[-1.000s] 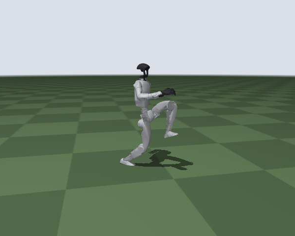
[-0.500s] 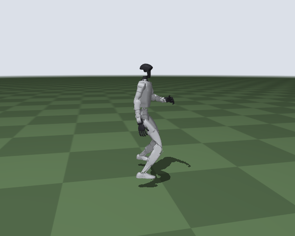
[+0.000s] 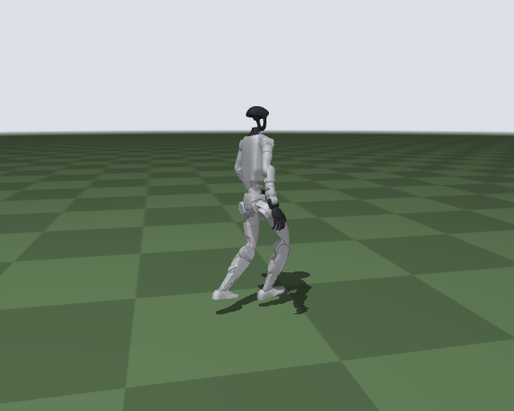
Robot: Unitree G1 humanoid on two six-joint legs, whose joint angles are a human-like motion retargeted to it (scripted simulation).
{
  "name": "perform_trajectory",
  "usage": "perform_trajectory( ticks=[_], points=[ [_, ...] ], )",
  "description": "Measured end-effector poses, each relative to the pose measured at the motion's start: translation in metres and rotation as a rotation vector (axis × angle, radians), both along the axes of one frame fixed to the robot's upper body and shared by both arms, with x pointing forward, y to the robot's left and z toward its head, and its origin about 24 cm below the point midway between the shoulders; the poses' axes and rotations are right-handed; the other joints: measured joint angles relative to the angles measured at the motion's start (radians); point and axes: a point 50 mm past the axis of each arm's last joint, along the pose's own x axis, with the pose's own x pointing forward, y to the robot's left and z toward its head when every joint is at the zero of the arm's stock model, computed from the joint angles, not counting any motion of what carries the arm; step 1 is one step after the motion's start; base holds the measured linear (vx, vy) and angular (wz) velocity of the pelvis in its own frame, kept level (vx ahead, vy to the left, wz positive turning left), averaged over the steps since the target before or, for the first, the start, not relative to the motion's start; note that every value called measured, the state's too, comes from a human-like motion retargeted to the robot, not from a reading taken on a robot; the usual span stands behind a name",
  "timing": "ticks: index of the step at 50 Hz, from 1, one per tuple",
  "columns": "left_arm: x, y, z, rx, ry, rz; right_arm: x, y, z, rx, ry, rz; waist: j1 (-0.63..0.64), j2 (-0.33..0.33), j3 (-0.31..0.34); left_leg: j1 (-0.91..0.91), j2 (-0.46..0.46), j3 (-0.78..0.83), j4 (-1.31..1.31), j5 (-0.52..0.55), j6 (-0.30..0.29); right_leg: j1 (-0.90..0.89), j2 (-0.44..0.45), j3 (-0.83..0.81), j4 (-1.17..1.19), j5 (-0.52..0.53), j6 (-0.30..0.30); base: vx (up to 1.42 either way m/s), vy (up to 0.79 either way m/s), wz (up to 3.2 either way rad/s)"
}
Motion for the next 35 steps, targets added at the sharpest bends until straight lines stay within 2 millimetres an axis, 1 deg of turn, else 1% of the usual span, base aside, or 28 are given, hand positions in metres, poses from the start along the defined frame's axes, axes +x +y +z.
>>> perform_trajectory(
  ticks=[2,3,5,7,9,11,12,14,15,17,18,20,22,23,25,27,28,30,33,35],
  points=[
    [0.017,-0.002,0.010,0.016,-0.059,-0.031,0.001,0.012,-0.004,0.044,0.001,0.004,-0.018,-0.061,0.027,0.003,-0.053,-0.004,-0.113,-0.015,0.049,-0.067,-0.021,0.132,0.047,0.011,0.090,-0.64,-0.17,2.13],
    [0.018,-0.004,0.010,0.014,-0.064,-0.034,0.002,0.018,-0.006,0.064,-0.002,0.013,-0.014,-0.075,0.048,-0.012,-0.050,0.007,-0.108,-0.031,0.061,-0.085,-0.026,0.158,0.071,-0.005,0.106,-0.70,-0.16,1.63],
    [0.018,-0.005,0.008,0.012,-0.056,-0.020,0.014,0.030,-0.010,0.108,-0.034,0.043,0.005,-0.102,0.080,-0.053,-0.055,0.016,-0.104,-0.048,0.085,-0.113,-0.058,0.175,0.125,-0.036,0.117,-0.68,-0.14,1.25],
    [0.008,-0.002,-0.001,0.004,-0.003,0.022,0.034,0.042,-0.012,0.148,-0.089,0.076,0.031,-0.126,0.099,-0.109,-0.066,0.003,-0.092,-0.041,0.101,-0.122,-0.112,0.176,0.217,-0.066,0.101,-0.63,-0.11,1.13],
    [-0.010,0.001,-0.015,-0.007,0.087,0.078,0.056,0.051,-0.012,0.179,-0.151,0.112,0.057,-0.149,0.107,-0.171,-0.081,-0.018,-0.071,-0.025,0.110,-0.110,-0.179,0.179,0.332,-0.094,0.077,-0.61,-0.09,1.15],
    [-0.033,0.005,-0.031,-0.020,0.199,0.143,0.079,0.056,-0.009,0.198,-0.216,0.145,0.076,-0.172,0.100,-0.233,-0.107,-0.048,-0.066,0.002,0.115,-0.077,-0.251,0.192,0.431,-0.123,0.055,-0.56,-0.08,1.33],
    [-0.046,0.007,-0.039,-0.028,0.259,0.177,0.091,0.058,-0.007,0.205,-0.249,0.162,0.079,-0.187,0.090,-0.261,-0.129,-0.065,-0.085,0.029,0.118,-0.055,-0.287,0.204,0.465,-0.135,0.051,-0.52,-0.08,1.57],
    [-0.075,0.009,-0.052,-0.050,0.377,0.248,0.114,0.060,-0.001,0.217,-0.309,0.193,0.084,-0.228,0.065,-0.306,-0.184,-0.093,-0.152,0.102,0.121,0.004,-0.345,0.244,0.489,-0.148,0.065,-0.53,-0.08,1.48],
    [-0.091,0.009,-0.058,-0.061,0.434,0.283,0.123,0.063,0.001,0.224,-0.336,0.207,0.095,-0.246,0.058,-0.332,-0.202,-0.100,-0.164,0.129,0.121,0.045,-0.358,0.265,0.487,-0.152,0.075,-0.53,-0.09,1.18],
    [-0.119,0.010,-0.065,-0.082,0.526,0.344,0.143,0.068,0.007,0.240,-0.390,0.237,0.124,-0.276,0.049,-0.382,-0.227,-0.107,-0.181,0.176,0.116,0.126,-0.358,0.304,0.431,-0.170,0.096,-0.52,-0.10,0.96],
    [-0.130,0.010,-0.067,-0.092,0.561,0.370,0.153,0.071,0.010,0.247,-0.420,0.253,0.138,-0.287,0.047,-0.408,-0.234,-0.109,-0.186,0.198,0.111,0.160,-0.351,0.320,0.390,-0.189,0.101,-0.51,-0.11,0.77],
    [-0.146,0.009,-0.070,-0.115,0.608,0.410,0.175,0.077,0.019,0.256,-0.484,0.295,0.168,-0.297,0.045,-0.463,-0.234,-0.112,-0.188,0.232,0.092,0.206,-0.330,0.337,0.298,-0.246,0.091,-0.51,-0.13,0.57],
    [-0.154,0.005,-0.072,-0.137,0.630,0.420,0.197,0.081,0.030,0.251,-0.551,0.348,0.198,-0.279,0.037,-0.531,-0.200,-0.115,-0.178,0.247,0.064,0.196,-0.293,0.327,0.210,-0.299,0.053,-0.54,-0.15,0.28],
    [-0.156,0.002,-0.073,-0.149,0.638,0.413,0.207,0.083,0.036,0.245,-0.584,0.372,0.210,-0.262,0.028,-0.569,-0.173,-0.115,-0.178,0.240,0.052,0.176,-0.270,0.313,0.171,-0.305,0.032,-0.54,-0.16,0.24],
    [-0.158,-0.006,-0.076,-0.174,0.647,0.391,0.225,0.084,0.047,0.228,-0.643,0.414,0.220,-0.238,0.013,-0.632,-0.121,-0.087,-0.174,0.195,0.052,0.133,-0.245,0.277,0.117,-0.303,0.005,-0.53,-0.16,0.47],
    [-0.163,-0.014,-0.078,-0.192,0.667,0.361,0.234,0.085,0.054,0.217,-0.677,0.436,0.215,-0.233,0.021,-0.665,-0.097,-0.043,-0.111,0.158,0.055,0.100,-0.256,0.248,0.128,-0.308,-0.003,-0.50,-0.15,0.70],
    [-0.161,-0.016,-0.079,-0.200,0.667,0.342,0.241,0.084,0.059,0.207,-0.698,0.444,0.217,-0.218,0.013,-0.678,-0.065,-0.029,-0.079,0.131,0.059,0.083,-0.239,0.231,0.103,-0.292,-0.009,-0.44,-0.14,0.60],
    [-0.164,-0.022,-0.080,-0.208,0.683,0.308,0.243,0.083,0.061,0.197,-0.709,0.453,0.208,-0.207,0.015,-0.679,-0.031,0.012,0.034,0.083,0.075,0.051,-0.245,0.205,0.124,-0.286,-0.012,-0.44,-0.12,0.67],
    [-0.162,-0.024,-0.080,-0.207,0.682,0.264,0.239,0.079,0.059,0.188,-0.693,0.455,0.198,-0.177,0.007,-0.630,0.038,0.056,0.218,-0.004,0.103,0.005,-0.232,0.170,0.145,-0.264,-0.019,-0.41,-0.08,0.45],
    [-0.154,-0.022,-0.078,-0.203,0.664,0.240,0.234,0.073,0.057,0.180,-0.666,0.450,0.230,-0.098,-0.011,-0.570,0.159,0.051,0.328,-0.072,0.099,0.028,-0.136,0.129,0.046,-0.197,-0.036,-0.35,-0.05,-0.25]
  ],
)
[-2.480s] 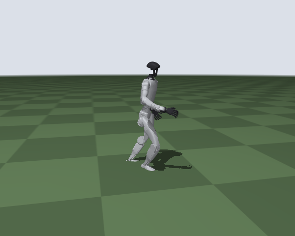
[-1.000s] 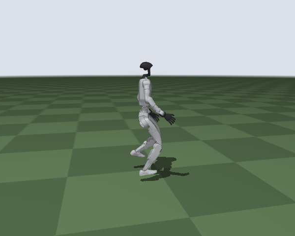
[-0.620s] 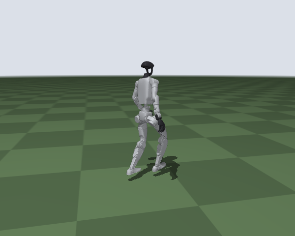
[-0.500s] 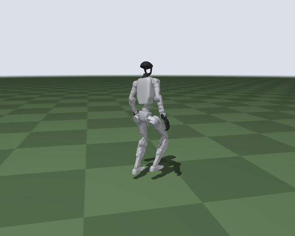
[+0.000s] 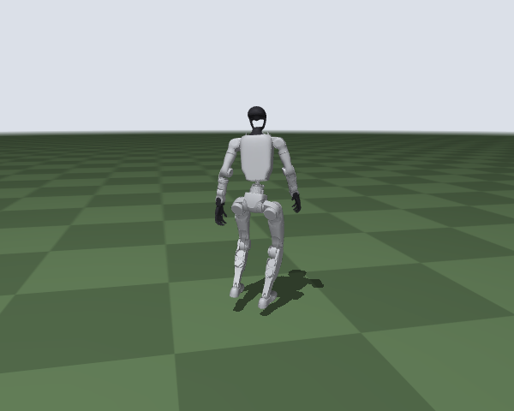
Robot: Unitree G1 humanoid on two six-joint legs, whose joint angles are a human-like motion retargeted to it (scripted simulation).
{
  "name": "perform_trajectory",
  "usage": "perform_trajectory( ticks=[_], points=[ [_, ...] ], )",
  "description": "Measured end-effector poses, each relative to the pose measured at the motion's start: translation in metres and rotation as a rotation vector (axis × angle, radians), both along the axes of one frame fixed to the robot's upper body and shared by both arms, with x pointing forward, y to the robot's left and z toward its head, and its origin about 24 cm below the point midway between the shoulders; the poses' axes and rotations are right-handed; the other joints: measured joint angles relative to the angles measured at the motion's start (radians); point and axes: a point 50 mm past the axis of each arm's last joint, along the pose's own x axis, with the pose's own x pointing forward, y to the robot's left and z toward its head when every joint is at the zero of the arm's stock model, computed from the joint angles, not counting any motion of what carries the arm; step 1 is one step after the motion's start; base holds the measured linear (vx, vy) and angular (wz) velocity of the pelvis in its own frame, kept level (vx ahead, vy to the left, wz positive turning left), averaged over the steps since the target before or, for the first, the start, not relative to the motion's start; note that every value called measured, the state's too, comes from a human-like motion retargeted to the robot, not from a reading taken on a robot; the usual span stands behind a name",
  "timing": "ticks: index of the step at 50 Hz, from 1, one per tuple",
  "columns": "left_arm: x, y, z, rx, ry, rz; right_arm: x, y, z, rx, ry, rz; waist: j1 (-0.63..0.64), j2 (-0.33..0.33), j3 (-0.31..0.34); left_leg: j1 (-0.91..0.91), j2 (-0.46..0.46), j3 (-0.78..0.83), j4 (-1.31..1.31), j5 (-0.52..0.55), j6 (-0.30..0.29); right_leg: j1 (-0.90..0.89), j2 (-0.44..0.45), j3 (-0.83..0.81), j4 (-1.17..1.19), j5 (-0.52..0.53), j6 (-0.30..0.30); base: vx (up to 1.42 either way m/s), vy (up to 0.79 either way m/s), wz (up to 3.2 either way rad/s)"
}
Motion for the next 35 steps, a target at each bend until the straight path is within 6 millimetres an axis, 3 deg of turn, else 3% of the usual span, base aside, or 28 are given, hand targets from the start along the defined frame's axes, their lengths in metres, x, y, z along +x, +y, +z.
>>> perform_trajectory(
  ticks=[5,8,12,16,20,22,28,35],
  points=[
    [0.024,-0.001,0.004,0.011,-0.086,-0.021,-0.035,-0.011,-0.021,-0.040,0.126,-0.028,-0.014,0.093,-0.031,0.213,0.112,-0.030,0.078,0.002,-0.046,-0.022,0.058,-0.071,-0.061,0.077,-0.013,-0.36,-0.03,0.11],
    [0.048,-0.006,0.007,0.011,-0.174,-0.034,-0.059,-0.018,-0.033,-0.063,0.202,-0.068,-0.041,0.131,-0.038,0.339,0.111,-0.071,0.002,0.037,-0.093,-0.039,0.054,-0.111,-0.067,0.106,-0.011,-0.38,0.02,0.35],
    [0.090,-0.019,0.016,-0.002,-0.311,-0.070,-0.084,-0.025,-0.043,-0.080,0.273,-0.143,-0.082,0.139,-0.035,0.447,0.048,-0.101,-0.195,0.038,-0.119,-0.075,-0.002,-0.144,-0.062,0.136,0.019,-0.39,0.10,0.48],
    [0.127,-0.032,0.028,-0.014,-0.434,-0.117,-0.098,-0.024,-0.049,-0.069,0.307,-0.207,-0.108,0.112,-0.018,0.478,-0.035,-0.096,-0.359,-0.013,-0.088,-0.127,-0.085,-0.149,-0.047,0.152,0.067,-0.44,0.19,0.41],
    [0.154,-0.038,0.039,-0.008,-0.520,-0.141,-0.101,-0.018,-0.052,-0.043,0.312,-0.231,-0.124,0.073,-0.009,0.466,-0.115,-0.070,-0.492,-0.021,-0.043,-0.186,-0.178,-0.146,-0.073,0.090,0.088,-0.44,0.24,0.34],
    [0.167,-0.033,0.046,0.012,-0.550,-0.135,-0.094,-0.013,-0.051,-0.021,0.298,-0.227,-0.140,0.043,-0.024,0.472,-0.174,-0.079,-0.639,0.032,-0.017,-0.208,-0.217,-0.141,-0.138,0.084,0.100,-0.36,0.25,0.30],
    [0.156,-0.013,0.042,0.081,-0.503,-0.076,-0.103,0.001,-0.056,0.008,0.334,-0.171,-0.141,0.024,0.008,0.429,-0.217,-0.062,-0.612,0.037,-0.001,-0.214,-0.277,-0.130,-0.017,0.000,0.091,-0.34,0.20,0.09],
    [0.119,0.019,0.032,0.194,-0.381,0.049,-0.115,0.007,-0.061,0.011,0.386,-0.140,-0.152,-0.039,0.037,0.456,-0.309,-0.075,-0.636,0.072,0.029,-0.105,-0.341,-0.090,0.237,-0.113,0.033,-0.21,0.13,0.20]
  ],
)
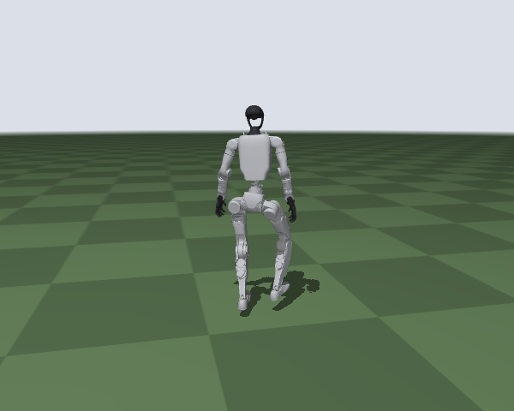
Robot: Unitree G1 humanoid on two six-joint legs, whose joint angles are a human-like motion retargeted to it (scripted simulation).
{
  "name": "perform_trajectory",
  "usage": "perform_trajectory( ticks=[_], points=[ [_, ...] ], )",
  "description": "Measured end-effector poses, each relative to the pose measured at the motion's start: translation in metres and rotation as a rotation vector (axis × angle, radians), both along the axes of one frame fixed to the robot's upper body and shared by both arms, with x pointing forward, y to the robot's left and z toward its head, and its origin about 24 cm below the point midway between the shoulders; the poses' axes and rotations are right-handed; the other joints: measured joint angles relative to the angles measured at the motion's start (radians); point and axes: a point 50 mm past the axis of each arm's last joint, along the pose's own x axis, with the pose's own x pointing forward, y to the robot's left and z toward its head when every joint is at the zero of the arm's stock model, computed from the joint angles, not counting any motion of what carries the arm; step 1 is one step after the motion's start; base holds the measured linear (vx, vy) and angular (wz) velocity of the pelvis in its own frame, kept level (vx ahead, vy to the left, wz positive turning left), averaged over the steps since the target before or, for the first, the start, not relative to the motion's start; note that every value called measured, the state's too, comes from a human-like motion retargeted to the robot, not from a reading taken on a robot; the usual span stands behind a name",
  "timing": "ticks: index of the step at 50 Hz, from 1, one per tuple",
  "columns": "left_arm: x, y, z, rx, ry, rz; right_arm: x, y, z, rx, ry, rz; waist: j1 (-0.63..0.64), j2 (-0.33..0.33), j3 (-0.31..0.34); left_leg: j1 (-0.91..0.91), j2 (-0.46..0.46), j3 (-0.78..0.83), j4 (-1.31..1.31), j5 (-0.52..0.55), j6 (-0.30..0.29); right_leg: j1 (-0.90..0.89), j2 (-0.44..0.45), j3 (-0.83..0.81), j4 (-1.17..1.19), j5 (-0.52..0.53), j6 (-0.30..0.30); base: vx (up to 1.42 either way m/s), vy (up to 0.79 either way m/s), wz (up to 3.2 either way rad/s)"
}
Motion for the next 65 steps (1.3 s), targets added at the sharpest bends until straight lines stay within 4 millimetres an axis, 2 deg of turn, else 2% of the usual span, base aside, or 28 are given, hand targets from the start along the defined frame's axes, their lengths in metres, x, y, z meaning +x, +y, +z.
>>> perform_trajectory(
  ticks=[2,5,9,13,15,17,18,20,25,27,30,32,37,47,65],
  points=[
    [-0.009,0.009,0.000,0.027,0.019,0.044,0.003,0.002,0.000,-0.001,-0.006,0.005,0.006,-0.032,0.027,0.129,-0.051,-0.025,-0.210,0.100,0.012,0.076,-0.006,0.020,0.027,-0.014,-0.004,-0.13,0.08,0.02],
    [-0.024,0.016,-0.003,0.054,0.052,0.092,0.005,0.004,0.001,-0.009,-0.017,-0.004,0.031,-0.060,0.040,0.177,-0.082,-0.028,-0.280,0.143,0.019,0.168,0.011,0.040,0.039,-0.021,0.005,-0.12,0.04,-0.06],
    [-0.040,0.020,-0.006,0.084,0.082,0.131,0.005,0.009,0.001,-0.022,-0.030,0.003,0.069,-0.074,0.042,0.203,-0.087,-0.020,-0.317,0.173,0.020,0.277,0.063,0.053,-0.054,-0.013,0.018,-0.08,-0.01,-0.14],
    [-0.050,0.019,-0.009,0.099,0.096,0.148,0.010,0.016,0.001,-0.038,-0.049,0.043,0.104,-0.052,0.025,0.179,-0.044,0.002,-0.286,0.164,0.015,0.345,0.128,0.037,-0.202,-0.007,-0.003,-0.06,-0.06,-0.23],
    [-0.056,0.013,-0.012,0.093,0.108,0.146,0.012,0.018,0.002,-0.048,-0.060,0.065,0.115,-0.063,0.032,0.168,-0.049,0.018,-0.249,0.161,0.010,0.356,0.115,0.043,-0.209,-0.016,-0.003,-0.07,-0.08,-0.17],
    [-0.055,0.010,-0.012,0.091,0.099,0.142,0.022,0.021,0.005,-0.061,-0.090,0.087,0.120,-0.038,0.017,0.137,-0.010,0.025,-0.209,0.141,0.006,0.380,0.161,0.024,-0.284,0.010,-0.015,-0.01,-0.08,-0.13],
    [-0.057,0.007,-0.014,0.085,0.104,0.137,0.023,0.021,0.005,-0.066,-0.095,0.096,0.122,-0.044,0.023,0.133,-0.013,0.033,-0.185,0.140,0.002,0.382,0.151,0.027,-0.273,0.006,-0.012,-0.02,-0.09,-0.11],
    [-0.055,0.001,-0.015,0.078,0.092,0.125,0.032,0.023,0.009,-0.077,-0.122,0.112,0.124,-0.025,0.010,0.106,0.016,0.036,-0.155,0.123,0.001,0.398,0.186,0.014,-0.333,0.027,-0.018,0.00,-0.08,-0.09],
    [-0.057,-0.014,-0.019,0.055,0.092,0.089,0.036,0.026,0.010,-0.089,-0.144,0.139,0.121,-0.015,0.012,0.083,0.035,0.053,-0.084,0.104,-0.006,0.414,0.193,0.011,-0.343,0.031,-0.015,0.00,-0.08,-0.09],
    [-0.053,-0.018,-0.019,0.052,0.083,0.073,0.041,0.027,0.012,-0.093,-0.156,0.143,0.119,0.003,-0.006,0.082,0.052,0.049,-0.107,0.103,-0.004,0.428,0.223,0.003,-0.400,0.049,-0.020,0.03,-0.05,-0.10],
    [-0.056,-0.025,-0.021,0.044,0.086,0.050,0.038,0.028,0.011,-0.092,-0.154,0.148,0.111,0.000,0.005,0.086,0.049,0.059,-0.074,0.095,-0.010,0.429,0.206,0.008,-0.362,0.036,-0.014,-0.02,-0.04,-0.05],
    [-0.050,-0.028,-0.021,0.041,0.073,0.034,0.042,0.027,0.013,-0.095,-0.163,0.147,0.107,0.019,-0.019,0.111,0.060,0.048,-0.162,0.122,-0.008,0.449,0.239,-0.001,-0.444,0.061,-0.021,0.07,-0.03,-0.06],
    [-0.047,-0.037,-0.021,0.027,0.056,-0.001,0.038,0.026,0.012,-0.098,-0.160,0.144,0.092,0.015,-0.003,0.130,0.049,0.062,-0.145,0.122,-0.019,0.450,0.213,0.007,-0.387,0.042,-0.013,0.00,0.00,0.00],
    [-0.033,-0.046,-0.018,0.024,0.008,-0.039,0.036,0.018,0.012,-0.117,-0.168,0.113,0.059,0.027,-0.008,0.176,0.040,0.077,-0.229,0.158,-0.029,0.455,0.212,0.016,-0.393,0.045,-0.008,0.00,0.00,0.00],
    [-0.037,-0.052,-0.021,0.007,0.024,-0.050,0.034,0.011,0.013,-0.130,-0.172,0.120,0.036,0.042,-0.006,0.315,0.012,0.077,-0.466,0.271,-0.032,0.478,0.214,0.033,-0.395,0.048,-0.006,0.00,0.00,0.00]
  ],
)
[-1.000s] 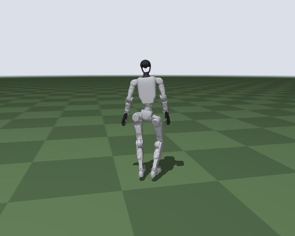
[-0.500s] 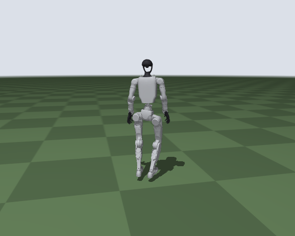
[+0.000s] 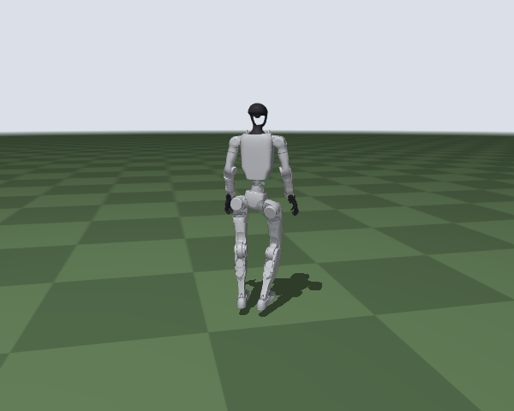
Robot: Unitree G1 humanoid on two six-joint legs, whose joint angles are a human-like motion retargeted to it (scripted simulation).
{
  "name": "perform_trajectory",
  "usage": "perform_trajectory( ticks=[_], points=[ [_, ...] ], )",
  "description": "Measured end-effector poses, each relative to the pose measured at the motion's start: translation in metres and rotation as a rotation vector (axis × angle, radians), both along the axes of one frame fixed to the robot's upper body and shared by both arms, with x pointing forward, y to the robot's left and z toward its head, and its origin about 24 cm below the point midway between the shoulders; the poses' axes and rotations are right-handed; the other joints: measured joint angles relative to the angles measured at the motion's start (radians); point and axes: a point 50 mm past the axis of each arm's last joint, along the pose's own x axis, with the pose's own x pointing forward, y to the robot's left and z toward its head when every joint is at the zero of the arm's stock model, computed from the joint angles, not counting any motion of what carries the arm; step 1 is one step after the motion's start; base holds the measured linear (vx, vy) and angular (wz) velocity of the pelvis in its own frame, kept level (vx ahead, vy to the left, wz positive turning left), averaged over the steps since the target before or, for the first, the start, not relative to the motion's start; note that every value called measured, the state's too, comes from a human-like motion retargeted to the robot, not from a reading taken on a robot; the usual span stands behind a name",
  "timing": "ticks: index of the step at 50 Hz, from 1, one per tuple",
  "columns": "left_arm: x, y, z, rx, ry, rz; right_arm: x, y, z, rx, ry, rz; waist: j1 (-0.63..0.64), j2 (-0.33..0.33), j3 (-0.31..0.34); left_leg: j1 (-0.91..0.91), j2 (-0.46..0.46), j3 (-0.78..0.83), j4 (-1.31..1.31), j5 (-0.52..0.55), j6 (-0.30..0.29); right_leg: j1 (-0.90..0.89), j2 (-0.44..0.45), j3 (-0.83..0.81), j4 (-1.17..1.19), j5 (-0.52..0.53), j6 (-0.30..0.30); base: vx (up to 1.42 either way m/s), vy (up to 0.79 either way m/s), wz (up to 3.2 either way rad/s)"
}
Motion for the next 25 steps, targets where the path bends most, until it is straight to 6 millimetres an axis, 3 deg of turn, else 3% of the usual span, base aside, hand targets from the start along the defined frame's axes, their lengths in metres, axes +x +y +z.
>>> perform_trajectory(
  ticks=[25],
  points=[
    [0.006,0.006,0.001,-0.001,0.005,0.042,-0.016,-0.005,-0.005,-0.005,0.056,0.003,0.027,0.002,0.028,0.031,-0.021,-0.030,-0.003,0.008,0.009,0.028,-0.023,0.002,0.018,-0.005,-0.007,0.00,0.00,0.00]
  ],
)
